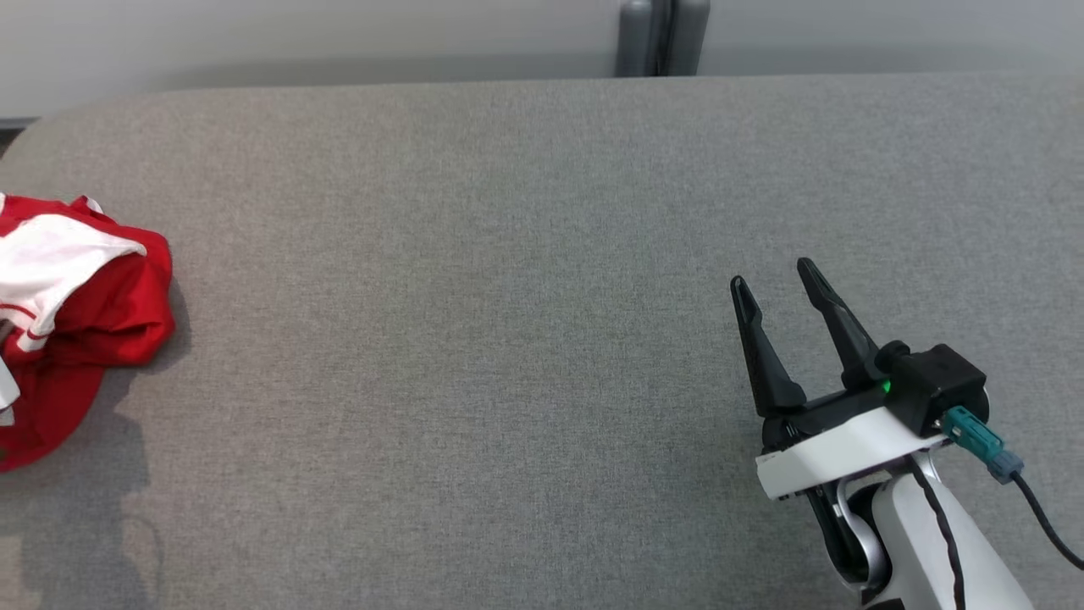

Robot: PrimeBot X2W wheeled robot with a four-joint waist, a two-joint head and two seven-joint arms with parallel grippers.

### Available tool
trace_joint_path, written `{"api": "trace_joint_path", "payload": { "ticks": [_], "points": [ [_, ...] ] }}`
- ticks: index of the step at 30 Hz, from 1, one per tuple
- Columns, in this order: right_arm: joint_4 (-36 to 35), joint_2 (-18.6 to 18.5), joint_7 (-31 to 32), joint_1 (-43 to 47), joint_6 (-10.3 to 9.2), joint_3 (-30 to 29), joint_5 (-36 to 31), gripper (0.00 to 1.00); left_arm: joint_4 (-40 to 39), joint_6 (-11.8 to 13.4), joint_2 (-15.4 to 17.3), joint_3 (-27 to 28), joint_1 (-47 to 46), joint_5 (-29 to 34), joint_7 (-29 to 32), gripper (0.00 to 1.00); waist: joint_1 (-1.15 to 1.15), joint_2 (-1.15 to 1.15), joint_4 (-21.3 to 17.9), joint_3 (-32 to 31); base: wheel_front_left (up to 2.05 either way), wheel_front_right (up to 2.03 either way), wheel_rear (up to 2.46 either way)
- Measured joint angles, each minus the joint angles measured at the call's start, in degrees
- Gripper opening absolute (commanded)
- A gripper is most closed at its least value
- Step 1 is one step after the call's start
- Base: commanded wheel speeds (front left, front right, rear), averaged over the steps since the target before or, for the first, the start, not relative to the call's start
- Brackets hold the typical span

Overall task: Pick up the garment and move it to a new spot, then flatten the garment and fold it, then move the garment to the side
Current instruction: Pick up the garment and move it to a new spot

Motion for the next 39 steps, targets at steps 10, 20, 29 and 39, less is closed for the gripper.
{"api": "trace_joint_path", "payload": {
  "ticks": [10,20,29,39],
  "points": [
    [0.58,0.65,0.0,2.48,0.0,-0.58,1.44,1.0,-12.02,0.0,2.71,-4.94,0.29,-0.41,1.44,0.0,0.0,0.0,0.14,-5.82,0.0,0.0,0.0],
    [0.32,0.86,0.0,4.06,0.0,-0.1,3.86,1.0,-28.84,0.0,2.11,-10.88,-0.91,-0.81,4.35,0.0,0.0,0.0,-2.58,-10.2,0.0,0.0,0.0],
    [-0.01,0.85,0.0,5.08,0.0,-1.67,4.41,1.0,-44.45,1.3,-4.69,-15.08,-2.19,-0.82,5.19,0.0,-0.01,0.0,-7.14,-11.81,0.0,0.0,0.0],
    [-0.31,0.87,0.0,5.06,0.0,-3.63,2.8,1.0,-48.48,4.0,-12.01,-15.61,6.45,-3.8,-2.94,0.0,0.0,0.0,-9.73,-9.56,0.0,0.0,0.0]
  ]
}}
